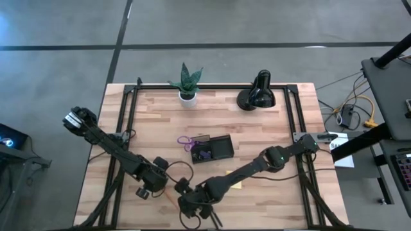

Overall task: Pick and place office supplies into organizer
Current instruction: Put the left pencil into the desk organizer

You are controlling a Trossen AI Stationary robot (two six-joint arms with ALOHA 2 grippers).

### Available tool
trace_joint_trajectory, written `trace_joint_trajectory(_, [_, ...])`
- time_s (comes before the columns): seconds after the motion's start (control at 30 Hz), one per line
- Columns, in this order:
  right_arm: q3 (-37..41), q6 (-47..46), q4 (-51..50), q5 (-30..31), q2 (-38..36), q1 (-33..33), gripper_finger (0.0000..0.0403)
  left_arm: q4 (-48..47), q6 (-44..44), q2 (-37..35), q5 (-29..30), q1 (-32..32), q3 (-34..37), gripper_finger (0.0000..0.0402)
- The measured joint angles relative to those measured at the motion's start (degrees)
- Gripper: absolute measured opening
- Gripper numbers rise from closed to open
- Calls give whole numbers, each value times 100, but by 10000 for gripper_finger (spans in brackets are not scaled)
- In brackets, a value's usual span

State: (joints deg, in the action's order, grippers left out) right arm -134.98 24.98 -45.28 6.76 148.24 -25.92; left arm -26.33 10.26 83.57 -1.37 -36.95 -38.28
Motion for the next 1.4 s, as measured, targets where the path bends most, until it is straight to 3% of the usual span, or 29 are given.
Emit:
trace_joint_trajectory(0.13, [0,281,236,-36,0,-32,11,55,188,2,-2,5,-3,110])
trace_joint_trajectory(0.53, [0,-160,386,424,0,-56,11,261,143,26,53,43,24,9])
trace_joint_trajectory(1.1, [20,-134,-994,1379,0,-58,11,407,744,28,304,356,46,7])
trace_joint_trajectory(1.4, [22,-765,-1540,1108,0,22,8,393,905,26,319,358,52,10])
